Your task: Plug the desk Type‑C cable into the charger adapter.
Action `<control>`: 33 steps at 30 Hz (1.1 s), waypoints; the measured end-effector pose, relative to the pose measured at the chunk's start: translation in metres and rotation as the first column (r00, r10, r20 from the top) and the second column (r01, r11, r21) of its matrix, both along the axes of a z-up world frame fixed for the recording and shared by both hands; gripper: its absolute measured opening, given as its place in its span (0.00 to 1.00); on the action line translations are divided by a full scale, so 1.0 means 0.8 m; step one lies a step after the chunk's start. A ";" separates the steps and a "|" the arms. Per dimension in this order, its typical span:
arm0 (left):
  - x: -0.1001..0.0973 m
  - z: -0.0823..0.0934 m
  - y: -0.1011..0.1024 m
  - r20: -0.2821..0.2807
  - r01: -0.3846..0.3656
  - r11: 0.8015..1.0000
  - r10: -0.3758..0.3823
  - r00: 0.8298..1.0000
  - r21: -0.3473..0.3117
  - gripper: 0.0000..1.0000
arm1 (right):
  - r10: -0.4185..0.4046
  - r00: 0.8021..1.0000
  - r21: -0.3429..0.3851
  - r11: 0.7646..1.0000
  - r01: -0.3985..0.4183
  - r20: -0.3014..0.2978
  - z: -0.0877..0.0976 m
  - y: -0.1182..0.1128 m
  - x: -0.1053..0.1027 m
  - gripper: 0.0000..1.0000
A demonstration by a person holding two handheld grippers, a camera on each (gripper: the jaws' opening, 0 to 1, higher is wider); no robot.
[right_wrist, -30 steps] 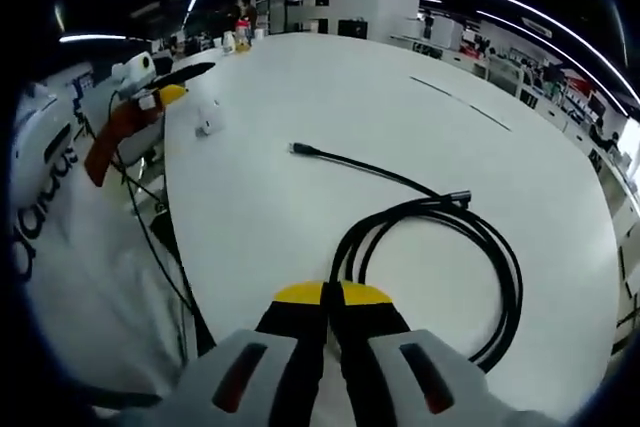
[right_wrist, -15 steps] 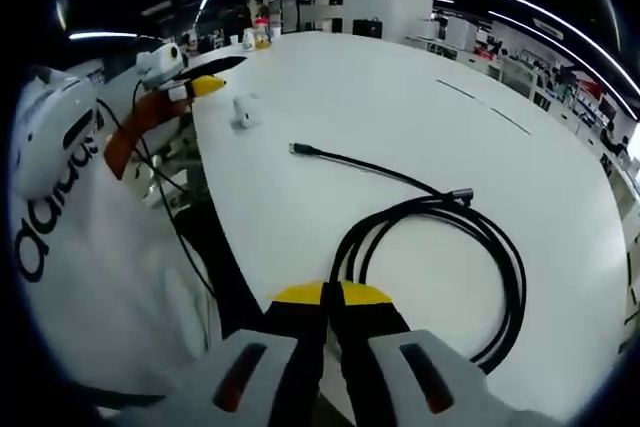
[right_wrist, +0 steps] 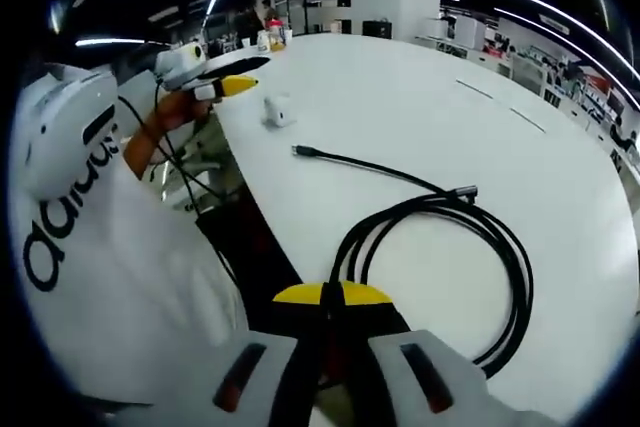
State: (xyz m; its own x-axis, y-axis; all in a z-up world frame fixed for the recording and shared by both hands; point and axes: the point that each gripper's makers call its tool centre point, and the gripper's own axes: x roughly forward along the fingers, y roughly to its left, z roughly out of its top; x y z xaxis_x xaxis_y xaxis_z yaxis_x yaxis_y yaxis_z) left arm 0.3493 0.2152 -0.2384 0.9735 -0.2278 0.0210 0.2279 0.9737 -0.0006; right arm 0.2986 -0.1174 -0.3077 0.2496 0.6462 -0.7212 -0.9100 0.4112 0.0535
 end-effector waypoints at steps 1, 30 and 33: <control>0.000 0.000 0.000 0.000 0.000 1.000 0.000 1.000 0.000 1.00 | 0.002 1.000 0.000 1.000 -0.002 -0.002 -0.001 0.001 -0.002 0.02; 0.003 0.000 -0.010 -0.011 0.040 0.998 -0.039 0.999 0.042 1.00 | 0.040 0.999 0.022 0.999 -0.041 0.028 -0.001 0.013 -0.012 0.08; 0.004 0.000 -0.013 -0.015 0.057 0.997 -0.056 0.998 0.060 0.99 | 0.043 0.998 0.028 0.999 -0.044 0.043 0.002 0.014 -0.008 0.10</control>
State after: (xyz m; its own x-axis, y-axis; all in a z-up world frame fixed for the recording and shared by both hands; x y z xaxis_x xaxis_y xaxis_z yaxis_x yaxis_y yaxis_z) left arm 0.3522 0.2049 -0.2381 0.9591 -0.2830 -0.0069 0.2830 0.9576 0.0546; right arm 0.2920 -0.1060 -0.3058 0.2512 0.6774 -0.6914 -0.9286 0.3702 0.0254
